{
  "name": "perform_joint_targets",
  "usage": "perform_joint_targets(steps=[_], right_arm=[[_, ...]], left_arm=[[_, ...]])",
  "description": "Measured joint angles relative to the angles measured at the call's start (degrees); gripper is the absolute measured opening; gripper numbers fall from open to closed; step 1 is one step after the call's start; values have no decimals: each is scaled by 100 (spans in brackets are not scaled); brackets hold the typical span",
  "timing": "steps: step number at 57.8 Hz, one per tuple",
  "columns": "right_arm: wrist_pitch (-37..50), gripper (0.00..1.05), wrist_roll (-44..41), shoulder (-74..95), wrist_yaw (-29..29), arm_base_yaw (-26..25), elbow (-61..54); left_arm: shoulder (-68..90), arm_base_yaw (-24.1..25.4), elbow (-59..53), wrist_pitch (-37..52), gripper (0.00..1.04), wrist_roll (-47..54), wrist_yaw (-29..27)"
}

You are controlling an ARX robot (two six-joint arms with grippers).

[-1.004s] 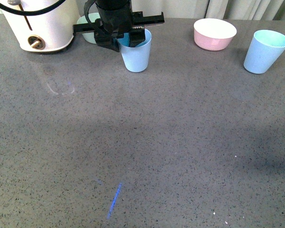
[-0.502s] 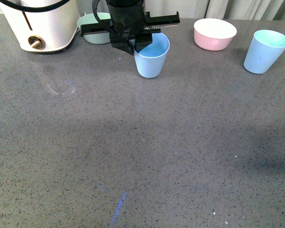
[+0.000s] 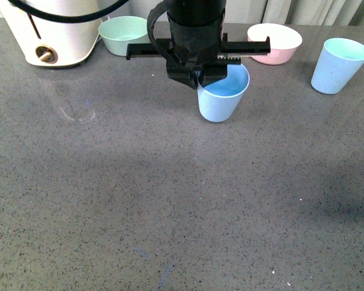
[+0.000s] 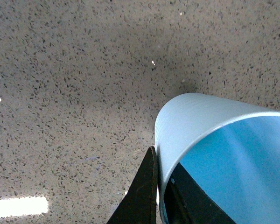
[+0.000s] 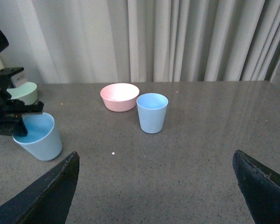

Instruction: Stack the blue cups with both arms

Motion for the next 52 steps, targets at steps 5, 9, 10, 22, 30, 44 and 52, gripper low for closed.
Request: perform_joint_targets(steps=[5,9,10,22,30,44,52], right_arm=[[0,96,0,2,0,0,0],[0,96,0,0,0,0,0],[0,96,0,0,0,0,0],[0,96,0,0,0,0,0],[0,96,0,0,0,0,0],[0,96,0,0,0,0,0],[0,96,0,0,0,0,0]], left_arm=[[-48,-70,-168,9,2,11,-48],[-70,-133,-234,11,2,15,-103],[-83,-151,-240,11,2,17,-98],[-101,-205,-284,11,2,15,-101],[-101,-216,-293,17,8,9,-57],[-101,-256,-297,61,51,11,55],[-146,-267,-297,83,81,9,70]])
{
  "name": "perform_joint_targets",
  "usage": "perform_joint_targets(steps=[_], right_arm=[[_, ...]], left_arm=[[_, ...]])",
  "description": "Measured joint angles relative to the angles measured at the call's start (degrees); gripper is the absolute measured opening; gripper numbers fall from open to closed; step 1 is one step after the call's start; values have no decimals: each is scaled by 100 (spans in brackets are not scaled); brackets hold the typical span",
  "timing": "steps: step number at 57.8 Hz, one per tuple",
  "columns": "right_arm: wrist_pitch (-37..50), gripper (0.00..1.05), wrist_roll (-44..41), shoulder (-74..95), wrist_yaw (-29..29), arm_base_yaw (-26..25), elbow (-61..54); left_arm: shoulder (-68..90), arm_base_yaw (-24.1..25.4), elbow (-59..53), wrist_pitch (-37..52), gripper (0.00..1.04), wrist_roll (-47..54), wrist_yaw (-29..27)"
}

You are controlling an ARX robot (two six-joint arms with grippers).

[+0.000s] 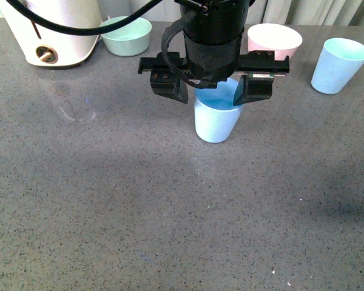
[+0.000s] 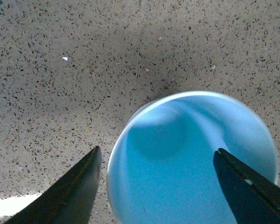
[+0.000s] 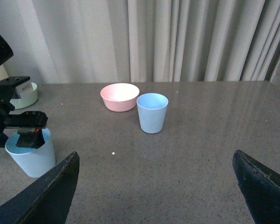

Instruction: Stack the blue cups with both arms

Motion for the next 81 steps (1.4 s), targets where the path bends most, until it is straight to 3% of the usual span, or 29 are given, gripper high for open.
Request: perform_joint_targets(steps=[6,35,56,65,68,70,73,77,81], right_arm=[[0,96,0,0,0,0,0],[0,96,0,0,0,0,0],[0,96,0,0,0,0,0],[0,96,0,0,0,0,0],[0,96,0,0,-4,0,0],[0,96,0,0,-2,0,0],[0,96,0,0,2,0,0],[0,96,0,0,-2,0,0],[0,96,0,0,-2,0,0]], left_arm=[[-125,0,-11,39,98,2,7],[-887,227,-553,280,96,55,-76],[-2256,555,-1738,1482,96,417,-444],[-3185,1064,-2671,2376,96,516,-426],[-3696,1318,-3639,4247,84,1226,-1121],[-4113,1532,-4419,5545,75,1696,-1169],[-4634,1808,-5342,6806,63,2190,-1119],[-5154,2024,-6264,7576,46,2459,-905],[-5490,2208,-6988,7796,30,2573,-691]])
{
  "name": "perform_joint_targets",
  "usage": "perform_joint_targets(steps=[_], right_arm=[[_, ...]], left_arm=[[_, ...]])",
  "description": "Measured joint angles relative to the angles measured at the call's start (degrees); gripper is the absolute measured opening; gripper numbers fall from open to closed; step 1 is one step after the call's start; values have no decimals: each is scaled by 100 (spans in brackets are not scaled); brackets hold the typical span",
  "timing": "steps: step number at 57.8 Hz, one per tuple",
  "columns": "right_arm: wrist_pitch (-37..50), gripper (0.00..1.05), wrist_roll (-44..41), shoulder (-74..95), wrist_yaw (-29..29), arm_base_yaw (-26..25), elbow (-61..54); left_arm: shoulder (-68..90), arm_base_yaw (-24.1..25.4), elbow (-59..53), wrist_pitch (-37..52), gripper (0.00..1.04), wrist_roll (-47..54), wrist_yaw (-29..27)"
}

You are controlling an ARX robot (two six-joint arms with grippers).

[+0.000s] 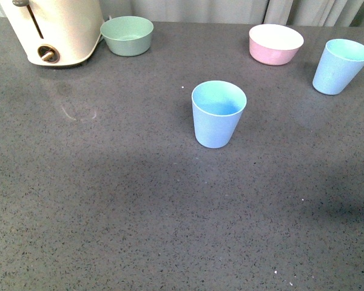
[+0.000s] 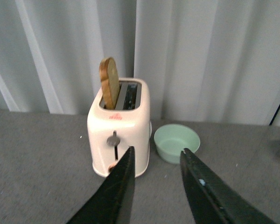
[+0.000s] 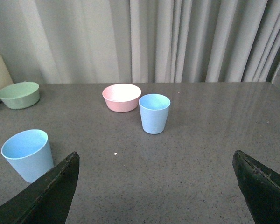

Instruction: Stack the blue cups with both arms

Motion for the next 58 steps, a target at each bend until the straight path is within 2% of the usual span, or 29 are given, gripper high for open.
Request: perform_joint_targets(steps=[10,30,42,46,58], right_arm=[[0,96,0,2,2,0,0],[0,96,0,0,2,0,0],[0,96,0,0,0,0,0],[0,96,0,0,2,0,0],[0,96,0,0,2,0,0]], left_arm=[[-588,286,-896,192,2,66,321],[-1823,769,-2070,168,2,98,780],[-2474,955,-2459,-122,2,101,957],[-2741,1244,-2575,-275,2,103,1333],[-3464,1399,-2822,-737,2,103,1403]])
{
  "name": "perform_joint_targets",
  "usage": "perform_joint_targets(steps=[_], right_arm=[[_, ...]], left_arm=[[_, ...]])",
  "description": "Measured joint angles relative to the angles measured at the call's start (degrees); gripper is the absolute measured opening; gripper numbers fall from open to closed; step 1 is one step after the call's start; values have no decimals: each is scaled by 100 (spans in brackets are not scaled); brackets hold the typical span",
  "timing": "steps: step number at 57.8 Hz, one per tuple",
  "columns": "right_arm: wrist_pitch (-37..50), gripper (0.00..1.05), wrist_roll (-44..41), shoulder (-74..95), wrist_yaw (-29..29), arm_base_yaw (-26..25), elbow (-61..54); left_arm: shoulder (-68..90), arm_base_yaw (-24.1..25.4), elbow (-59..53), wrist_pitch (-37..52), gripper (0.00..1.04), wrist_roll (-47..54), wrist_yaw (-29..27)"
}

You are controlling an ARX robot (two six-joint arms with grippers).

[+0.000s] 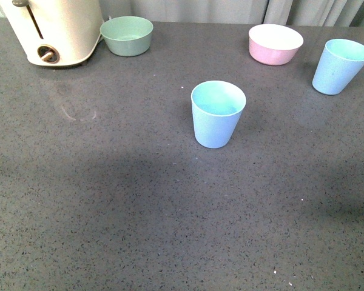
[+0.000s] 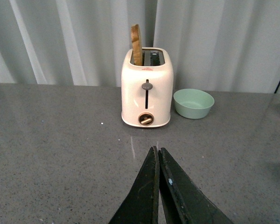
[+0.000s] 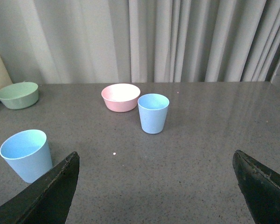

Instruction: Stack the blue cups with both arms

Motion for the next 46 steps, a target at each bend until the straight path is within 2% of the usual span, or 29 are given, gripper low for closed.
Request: perform_joint_targets(steps=[6,16,46], right_arm=[[0,96,0,0,0,0,0],[0,96,0,2,0,0,0],[0,96,0,2,0,0,0]], left_arm=[[-120,4,-227,173,2,0,-2],[-955,7,-306,-590,2,2,0],[-2406,7,-308,-1969,2,2,0]])
